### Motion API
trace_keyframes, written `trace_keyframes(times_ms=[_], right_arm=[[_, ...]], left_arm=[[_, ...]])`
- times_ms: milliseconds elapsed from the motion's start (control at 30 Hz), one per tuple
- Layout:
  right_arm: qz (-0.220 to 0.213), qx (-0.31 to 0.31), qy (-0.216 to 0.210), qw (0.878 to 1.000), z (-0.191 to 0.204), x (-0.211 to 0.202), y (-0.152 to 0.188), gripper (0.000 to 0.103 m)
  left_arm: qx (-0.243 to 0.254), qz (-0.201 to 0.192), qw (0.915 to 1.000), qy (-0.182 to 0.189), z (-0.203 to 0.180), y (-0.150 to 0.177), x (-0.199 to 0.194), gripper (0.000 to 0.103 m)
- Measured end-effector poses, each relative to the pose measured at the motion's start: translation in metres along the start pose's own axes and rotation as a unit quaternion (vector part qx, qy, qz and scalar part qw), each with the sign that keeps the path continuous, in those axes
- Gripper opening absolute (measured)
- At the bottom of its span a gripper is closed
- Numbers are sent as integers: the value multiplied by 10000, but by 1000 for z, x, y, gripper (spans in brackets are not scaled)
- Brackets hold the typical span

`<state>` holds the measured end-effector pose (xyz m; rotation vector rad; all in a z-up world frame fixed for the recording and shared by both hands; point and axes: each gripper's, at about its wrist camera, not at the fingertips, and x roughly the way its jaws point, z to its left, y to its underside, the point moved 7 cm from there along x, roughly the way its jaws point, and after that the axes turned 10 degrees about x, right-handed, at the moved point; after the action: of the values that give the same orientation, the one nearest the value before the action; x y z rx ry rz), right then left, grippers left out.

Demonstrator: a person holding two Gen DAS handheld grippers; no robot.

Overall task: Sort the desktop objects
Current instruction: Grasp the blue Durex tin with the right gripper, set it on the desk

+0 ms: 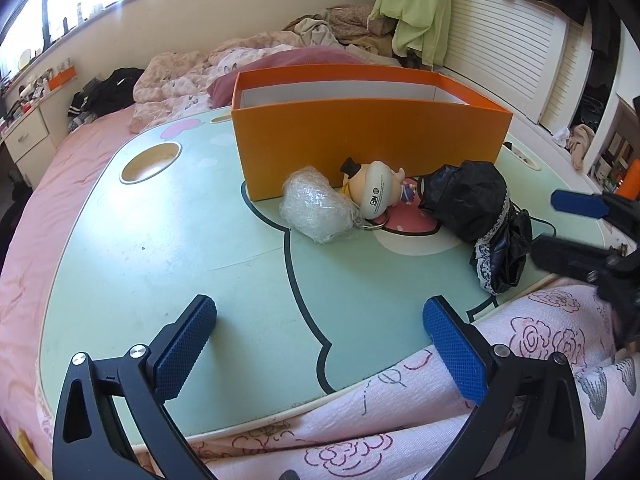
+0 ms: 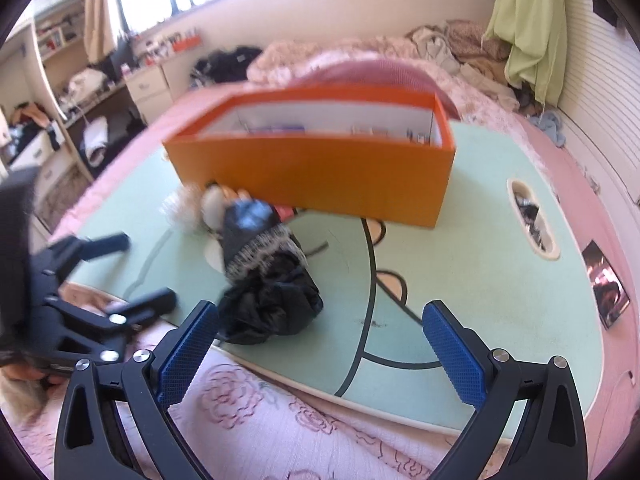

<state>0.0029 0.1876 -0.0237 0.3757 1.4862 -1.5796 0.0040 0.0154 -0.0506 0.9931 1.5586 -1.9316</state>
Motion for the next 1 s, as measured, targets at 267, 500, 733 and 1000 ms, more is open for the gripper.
trace_keyframes(times_ms=[267,500,733,1000], right_arm=[[-93,695,-651,9954,-5,-23,-71,102],[1142,1558,-1165,9742,5,46,-123,79],[1494,1172,-372,9811,31,107,-137,78],[1860,638,16,9805,69,154,-157,77]], left_arm=[[-3,-1,10000,-3,0,0,0,102],[-6,-6,10000,-2,-1,0,-1,102],[-1,-11,10000,-2,-2,-1,-1,102],[-5,-15,10000,-2,-2,-1,-1,102]])
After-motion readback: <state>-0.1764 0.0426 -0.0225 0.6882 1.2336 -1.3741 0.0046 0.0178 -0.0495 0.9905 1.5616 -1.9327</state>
